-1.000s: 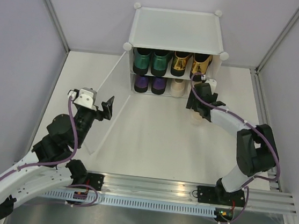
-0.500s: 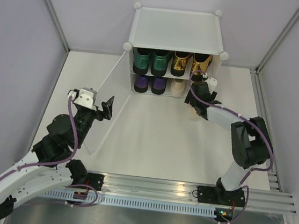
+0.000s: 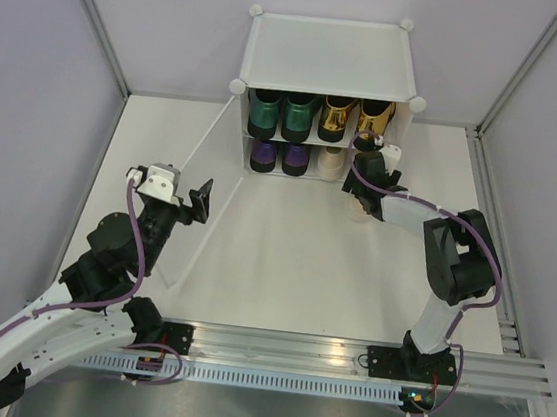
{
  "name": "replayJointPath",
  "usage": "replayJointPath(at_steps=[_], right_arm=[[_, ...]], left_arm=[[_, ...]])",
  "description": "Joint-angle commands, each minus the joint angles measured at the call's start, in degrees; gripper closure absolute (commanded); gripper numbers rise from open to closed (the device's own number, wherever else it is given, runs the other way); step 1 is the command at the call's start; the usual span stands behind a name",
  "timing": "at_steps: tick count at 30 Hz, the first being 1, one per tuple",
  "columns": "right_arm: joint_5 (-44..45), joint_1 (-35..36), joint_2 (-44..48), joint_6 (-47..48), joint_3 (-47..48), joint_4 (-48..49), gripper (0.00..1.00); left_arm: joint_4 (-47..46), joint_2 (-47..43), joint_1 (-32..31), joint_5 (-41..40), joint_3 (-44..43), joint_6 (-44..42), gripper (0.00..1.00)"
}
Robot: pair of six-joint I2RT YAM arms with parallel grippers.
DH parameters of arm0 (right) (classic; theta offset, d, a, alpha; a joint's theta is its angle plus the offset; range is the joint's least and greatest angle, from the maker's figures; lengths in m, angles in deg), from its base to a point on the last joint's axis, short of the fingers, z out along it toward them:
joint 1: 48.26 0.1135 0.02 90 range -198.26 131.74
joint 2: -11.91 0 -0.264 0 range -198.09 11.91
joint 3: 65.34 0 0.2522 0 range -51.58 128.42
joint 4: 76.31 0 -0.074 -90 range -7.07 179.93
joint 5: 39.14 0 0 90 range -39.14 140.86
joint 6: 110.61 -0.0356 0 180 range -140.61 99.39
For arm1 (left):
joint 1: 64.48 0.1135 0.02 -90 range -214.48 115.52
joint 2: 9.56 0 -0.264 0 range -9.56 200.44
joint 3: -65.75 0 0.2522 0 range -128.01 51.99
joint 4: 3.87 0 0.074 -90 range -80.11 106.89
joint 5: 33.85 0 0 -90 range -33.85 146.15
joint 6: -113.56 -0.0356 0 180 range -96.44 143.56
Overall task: Place and organize the shoes in the shoe cabinet
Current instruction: Place the shoe in the shoe cabinet.
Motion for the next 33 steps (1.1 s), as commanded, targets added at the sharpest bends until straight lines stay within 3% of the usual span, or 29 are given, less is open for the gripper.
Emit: replayJointPath(at_steps=[1, 7, 8, 17, 24, 33], right_arm=[[1.2, -1.0, -0.2, 0.1, 3.0, 4.3, 0.21], [-0.6, -1.0, 1.4, 0.8, 2.6, 3.7, 0.11], [-0.7, -1.1, 1.7, 0.8, 2.6, 3.7, 0.02], [-2.0, -1.0, 5.6, 0.9, 2.5, 2.0, 0.02], [-3.8, -1.0, 13.6, 1.1, 1.6, -0.5, 0.02], [-9.3, -1.2, 25.8, 0.6, -8.0, -1.5, 0.02]], left_arm=[[1.3, 0.0, -0.2, 0.6, 0.6, 1.8, 0.13], [1.5, -0.1, -0.2, 0.7, 0.6, 1.9, 0.13], [1.5, -0.1, -0.2, 0.7, 0.6, 1.9, 0.13], [1.5, -0.4, -0.2, 0.9, 0.5, 2.0, 0.13], [1.6, -0.9, -0.2, 0.9, 0.4, 2.1, 0.13], [1.8, -1.2, -0.1, 1.0, 0.4, 2.2, 0.13]])
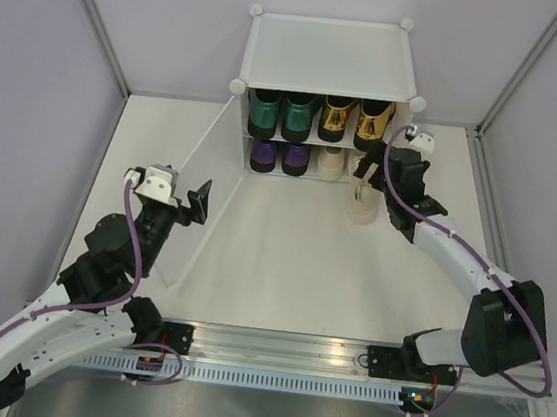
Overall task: Place and organize the shoes in the shoe cabinet
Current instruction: Place the shoe in the shoe cabinet.
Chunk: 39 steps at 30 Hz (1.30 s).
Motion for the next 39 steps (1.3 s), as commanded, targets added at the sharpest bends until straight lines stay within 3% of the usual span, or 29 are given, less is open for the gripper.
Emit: replayJointPath(at_steps=[1, 10, 19, 31, 39], right_arm=[[-4.0, -0.2, 4.1, -0.3, -6.6, -0.7, 0.02], [-7.0, 0.8, 11.1, -0.6, -22.1, 7.9, 0.02], [-3.5, 4.2, 5.3, 0.7, -25.1, 14.3, 0.04], [1.3, 4.2, -8.7, 4.8, -17.3, 16.0, 0.06], [2.9, 4.2, -14.0, 5.9, -11.6, 14.9, 0.20]], left_arm=[[1.1, -0.3, -0.2, 0.8, 0.4, 2.1, 0.13], [1.1, 0.1, -0.2, 0.8, 0.4, 2.1, 0.13], [1.0, 0.5, -0.1, 0.0, 0.5, 1.8, 0.13], [1.1, 1.3, -0.1, 0.3, 0.4, 1.7, 0.13], [1.1, 1.1, -0.1, 0.4, 0.5, 1.6, 0.13]])
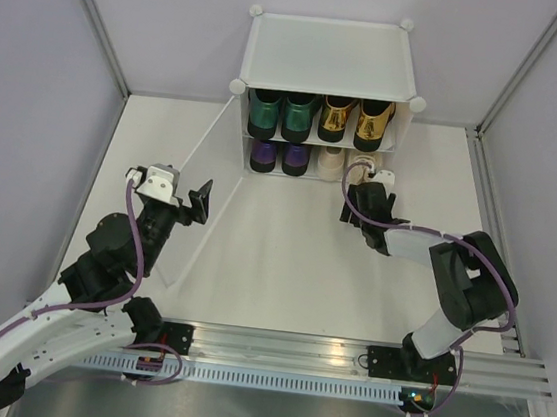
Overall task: Place and organize the shoes in the shoe cabinet
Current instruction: Place the shoe in the shoe cabinet.
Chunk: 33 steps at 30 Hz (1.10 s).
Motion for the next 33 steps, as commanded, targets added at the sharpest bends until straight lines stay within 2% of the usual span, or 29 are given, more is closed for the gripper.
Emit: replayJointPath(at_steps=[1, 3, 4, 8, 19, 26, 33], right_arm=[[1.9, 0.0, -1.7, 0.9, 4.3, 2.0, 0.28], [2.4, 0.0, -2.0, 0.5, 5.1, 1.6, 0.37], [2.6, -0.1, -2.1, 0.4, 5.3, 1.3, 0.48], [2.9, 0.0, -1.5, -0.4, 6.0, 0.8, 0.57], [4.2, -0.2, 0.6, -3.8, 11.2, -2.5, 0.61], [5.9, -0.4, -0.7, -6.5, 15.7, -4.9, 0.63], [7.9, -0.4, -2.9, -5.5, 19.4, -5.6, 0.64]], left_arm=[[1.1, 0.6, 0.0, 0.4, 0.5, 1.7, 0.13], [1.1, 0.5, -0.1, 0.4, 0.5, 1.7, 0.13], [1.2, 0.5, -0.1, 0.4, 0.5, 1.7, 0.13], [1.2, 0.4, -0.1, 0.4, 0.5, 1.7, 0.13], [1.2, -0.2, -0.1, 0.4, 0.5, 1.7, 0.13], [1.2, -0.3, -0.1, 0.5, 0.5, 1.7, 0.13], [1.2, -0.6, -0.1, 0.5, 0.4, 1.7, 0.13]])
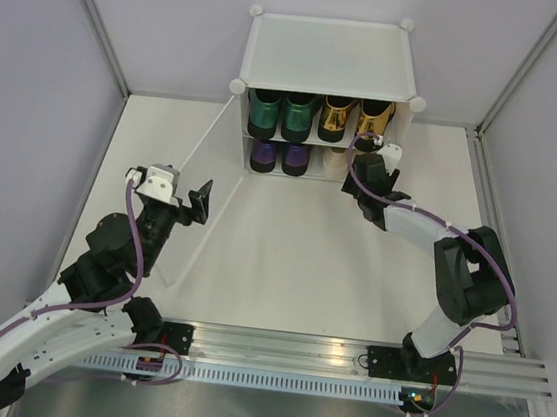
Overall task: Place and organize the shoes in the shoe cabinet
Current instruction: Place the shoe in the shoe cabinet.
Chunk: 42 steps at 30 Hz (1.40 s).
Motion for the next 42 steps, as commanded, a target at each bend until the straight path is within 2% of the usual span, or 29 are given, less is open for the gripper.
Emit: replayJointPath(at_steps=[1, 12, 23, 28, 42], right_arm=[[2.0, -0.1, -0.9, 0.1, 4.4, 4.9, 0.64], [-1.2, 0.4, -0.9, 14.2, -0.2, 14.0, 0.64], [6.6, 6.1, -2.0, 31.8, -5.8, 24.5, 0.63], [12.3, 7.7, -3.8, 34.5, -6.1, 27.5, 0.63], [14.0, 6.5, -7.0, 38.7, -2.6, 26.7, 0.64]], left_arm=[[1.1, -0.4, -0.1, 0.4, 0.4, 1.7, 0.13], [1.2, -0.2, -0.1, 0.8, 0.4, 1.8, 0.13], [1.1, 0.7, -0.1, 0.7, 0.3, 1.7, 0.13], [1.1, 1.0, -0.1, 0.7, 0.4, 1.7, 0.13], [1.1, 1.5, -0.1, 0.7, 0.5, 1.6, 0.13]])
